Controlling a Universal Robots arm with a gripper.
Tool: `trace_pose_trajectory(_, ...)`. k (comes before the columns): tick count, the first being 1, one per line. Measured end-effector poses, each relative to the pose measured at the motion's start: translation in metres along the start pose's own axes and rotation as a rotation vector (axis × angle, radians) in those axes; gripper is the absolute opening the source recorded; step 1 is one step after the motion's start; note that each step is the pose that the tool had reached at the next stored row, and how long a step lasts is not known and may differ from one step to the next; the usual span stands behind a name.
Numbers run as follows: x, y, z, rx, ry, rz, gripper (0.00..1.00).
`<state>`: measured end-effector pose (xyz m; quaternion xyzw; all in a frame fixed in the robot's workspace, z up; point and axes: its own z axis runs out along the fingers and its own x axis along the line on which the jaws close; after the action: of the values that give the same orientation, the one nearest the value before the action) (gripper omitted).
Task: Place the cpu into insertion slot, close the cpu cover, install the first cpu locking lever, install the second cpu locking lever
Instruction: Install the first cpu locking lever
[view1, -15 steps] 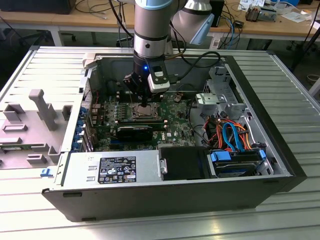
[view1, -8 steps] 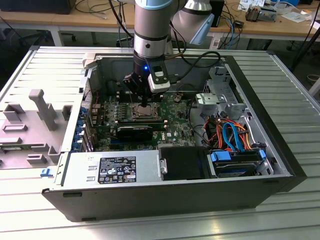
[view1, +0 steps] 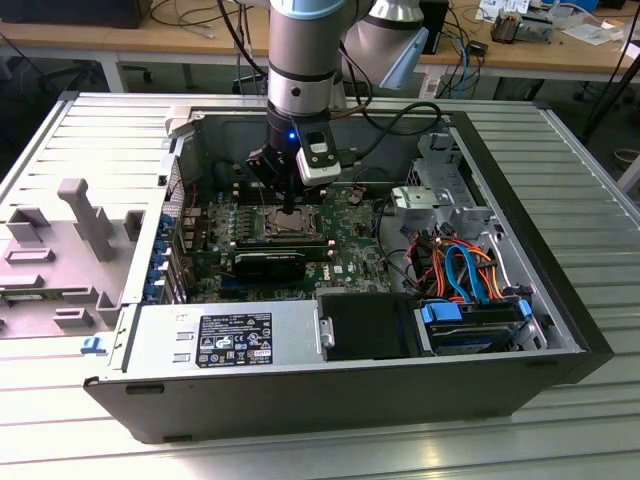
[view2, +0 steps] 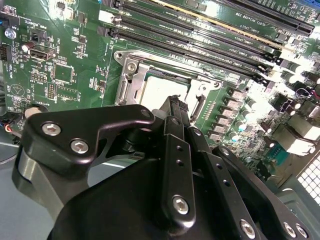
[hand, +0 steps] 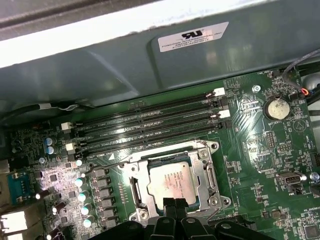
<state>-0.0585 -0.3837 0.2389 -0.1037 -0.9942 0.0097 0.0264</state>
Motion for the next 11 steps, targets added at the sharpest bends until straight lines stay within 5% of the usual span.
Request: trace_pose_trajectory(11, 0.0000, 0.0000, 0.0000, 0.0005, -0.0003, -0.011, 0.11)
